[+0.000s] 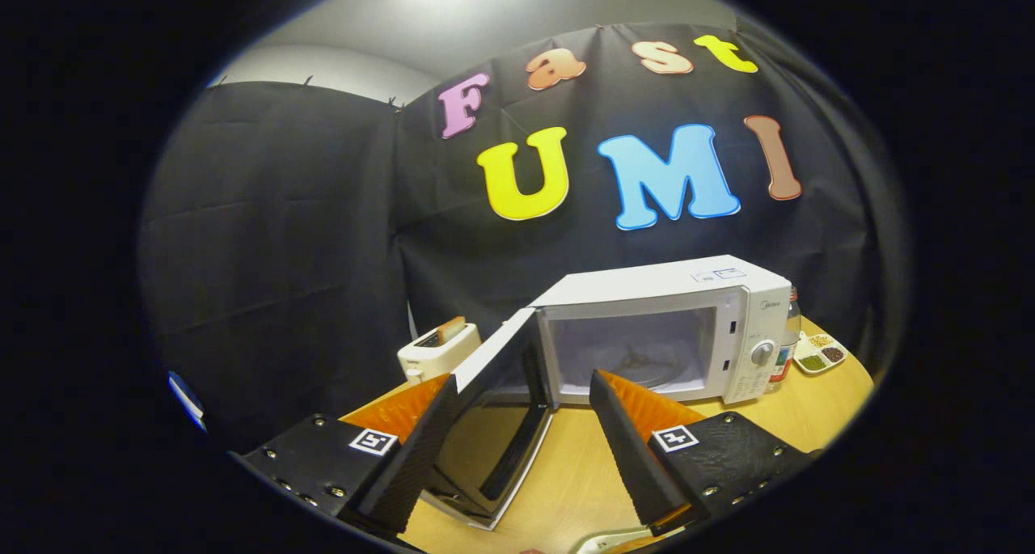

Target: Open the microwave, put the food inside, and close the microwave door.

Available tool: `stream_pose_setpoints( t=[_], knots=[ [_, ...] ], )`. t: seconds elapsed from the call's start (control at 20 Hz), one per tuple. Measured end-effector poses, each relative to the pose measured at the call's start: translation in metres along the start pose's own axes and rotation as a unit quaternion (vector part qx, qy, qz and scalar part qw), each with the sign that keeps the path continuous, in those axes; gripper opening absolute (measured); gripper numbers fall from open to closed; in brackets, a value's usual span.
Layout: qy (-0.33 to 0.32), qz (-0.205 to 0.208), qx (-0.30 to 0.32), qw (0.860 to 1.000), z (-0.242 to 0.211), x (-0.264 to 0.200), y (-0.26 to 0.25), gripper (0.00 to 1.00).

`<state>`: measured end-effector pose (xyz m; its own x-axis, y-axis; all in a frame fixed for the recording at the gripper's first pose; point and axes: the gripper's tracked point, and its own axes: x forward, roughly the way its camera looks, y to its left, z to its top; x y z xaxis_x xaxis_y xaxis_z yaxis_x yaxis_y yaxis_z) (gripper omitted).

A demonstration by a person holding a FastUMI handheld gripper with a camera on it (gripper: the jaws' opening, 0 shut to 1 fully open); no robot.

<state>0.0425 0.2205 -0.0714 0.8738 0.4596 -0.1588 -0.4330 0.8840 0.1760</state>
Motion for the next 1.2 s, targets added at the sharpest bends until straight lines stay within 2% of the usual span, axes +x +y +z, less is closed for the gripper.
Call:
stream_pose_setpoints(
  t=[0.5,0.65,0.8,0.9,1.05,1.2],
  knots=[
    [0.010,-0.060,0.054,0.997,-0.023,0.089,-0.092,0.99],
    [0.019,-0.069,0.066,0.995,-0.029,0.104,-0.108,0.97],
    [0.023,-0.067,0.062,0.996,-0.029,0.102,-0.116,0.97],
    [0.038,-0.052,0.058,0.996,-0.035,0.094,-0.114,0.97],
    [0.070,-0.010,0.038,0.997,-0.048,0.063,-0.104,0.98],
    [0.114,-0.004,0.013,0.993,-0.071,0.021,-0.110,0.98]
  ],
)
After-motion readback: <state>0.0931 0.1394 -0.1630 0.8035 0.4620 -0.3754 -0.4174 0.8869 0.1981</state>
